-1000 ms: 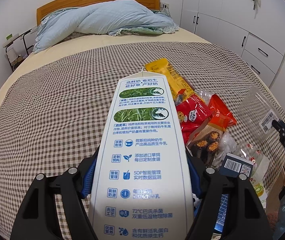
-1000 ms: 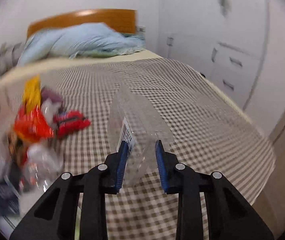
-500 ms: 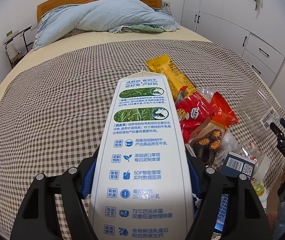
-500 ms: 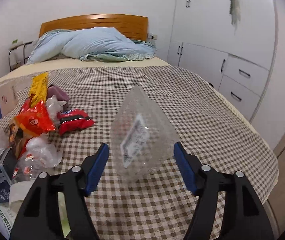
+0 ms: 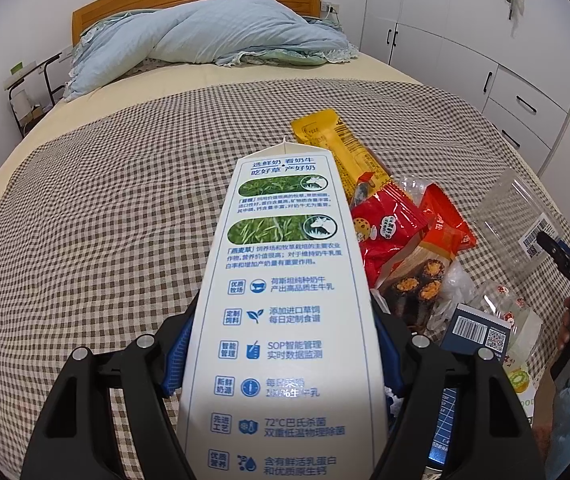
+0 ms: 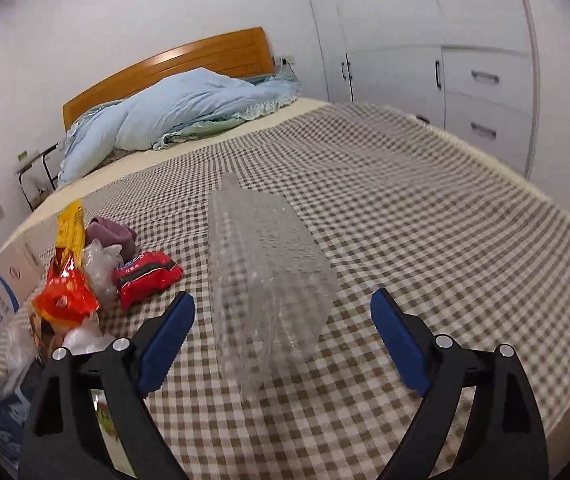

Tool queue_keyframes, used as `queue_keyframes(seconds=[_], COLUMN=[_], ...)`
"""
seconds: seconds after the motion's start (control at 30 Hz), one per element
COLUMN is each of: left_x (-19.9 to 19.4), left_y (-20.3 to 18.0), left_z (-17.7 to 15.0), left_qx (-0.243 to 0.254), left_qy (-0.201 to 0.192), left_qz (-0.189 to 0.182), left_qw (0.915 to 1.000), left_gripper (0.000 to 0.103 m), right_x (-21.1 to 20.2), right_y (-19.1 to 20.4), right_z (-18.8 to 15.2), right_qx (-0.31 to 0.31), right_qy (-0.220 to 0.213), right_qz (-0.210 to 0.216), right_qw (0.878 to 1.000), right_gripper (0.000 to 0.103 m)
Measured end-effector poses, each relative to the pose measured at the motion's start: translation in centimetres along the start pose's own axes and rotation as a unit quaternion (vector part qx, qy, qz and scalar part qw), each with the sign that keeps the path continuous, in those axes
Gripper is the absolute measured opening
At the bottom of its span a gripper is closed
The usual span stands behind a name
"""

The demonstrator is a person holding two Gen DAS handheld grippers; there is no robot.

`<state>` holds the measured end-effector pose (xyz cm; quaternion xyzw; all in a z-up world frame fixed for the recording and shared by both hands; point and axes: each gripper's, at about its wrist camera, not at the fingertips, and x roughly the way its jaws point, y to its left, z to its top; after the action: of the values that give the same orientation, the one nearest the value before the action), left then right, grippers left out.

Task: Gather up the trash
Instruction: 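Lift the clamshell box with the right tool while left holds the carton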

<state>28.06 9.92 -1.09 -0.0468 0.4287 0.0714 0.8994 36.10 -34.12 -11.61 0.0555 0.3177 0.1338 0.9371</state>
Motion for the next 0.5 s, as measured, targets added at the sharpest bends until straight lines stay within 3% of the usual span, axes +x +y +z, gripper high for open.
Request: queue_keyframes(seconds=[0.2, 0.5], left_x=[0.2, 0.3], left_y=[0.0, -0.2], left_z=[-0.1, -0.1], left_qx=[0.0, -0.001], left_qy=[0.001, 0.003], left_qz=[0.003, 0.002], left_qw=[1.0, 1.0], left_gripper=[0.07, 0.07], right_x=[2.0, 2.6], right_y=[-0.4, -0.5], right_z=[-0.1, -0.4], right_qx=[0.032, 0.045], right_qy=[0.028, 0.024], right_qz=[0.018, 0.023], right_qw=[0.999, 0.998], right_gripper=[0.086, 0.086])
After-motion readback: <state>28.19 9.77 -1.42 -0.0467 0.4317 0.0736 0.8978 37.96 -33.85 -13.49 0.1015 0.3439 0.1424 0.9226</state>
